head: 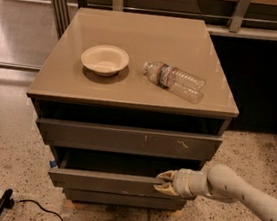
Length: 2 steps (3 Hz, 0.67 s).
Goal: Open middle drawer
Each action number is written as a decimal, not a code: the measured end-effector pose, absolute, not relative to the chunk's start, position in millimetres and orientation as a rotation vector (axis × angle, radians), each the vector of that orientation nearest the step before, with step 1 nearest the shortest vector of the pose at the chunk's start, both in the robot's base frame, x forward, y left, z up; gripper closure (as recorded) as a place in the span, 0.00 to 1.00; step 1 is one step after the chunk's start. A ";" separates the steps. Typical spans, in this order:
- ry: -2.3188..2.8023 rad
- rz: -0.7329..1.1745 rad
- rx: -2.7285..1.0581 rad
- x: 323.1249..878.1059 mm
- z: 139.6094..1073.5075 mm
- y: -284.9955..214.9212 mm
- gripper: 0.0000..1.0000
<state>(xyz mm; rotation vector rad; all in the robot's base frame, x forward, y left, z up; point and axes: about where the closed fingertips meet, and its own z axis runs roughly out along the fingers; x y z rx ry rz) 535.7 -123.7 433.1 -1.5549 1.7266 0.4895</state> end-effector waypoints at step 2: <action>1.727 0.490 -1.555 535.6 435.3 -123.6 0.87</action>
Offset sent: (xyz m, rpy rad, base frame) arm 0.0000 0.0000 0.0022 0.0000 0.0000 0.0000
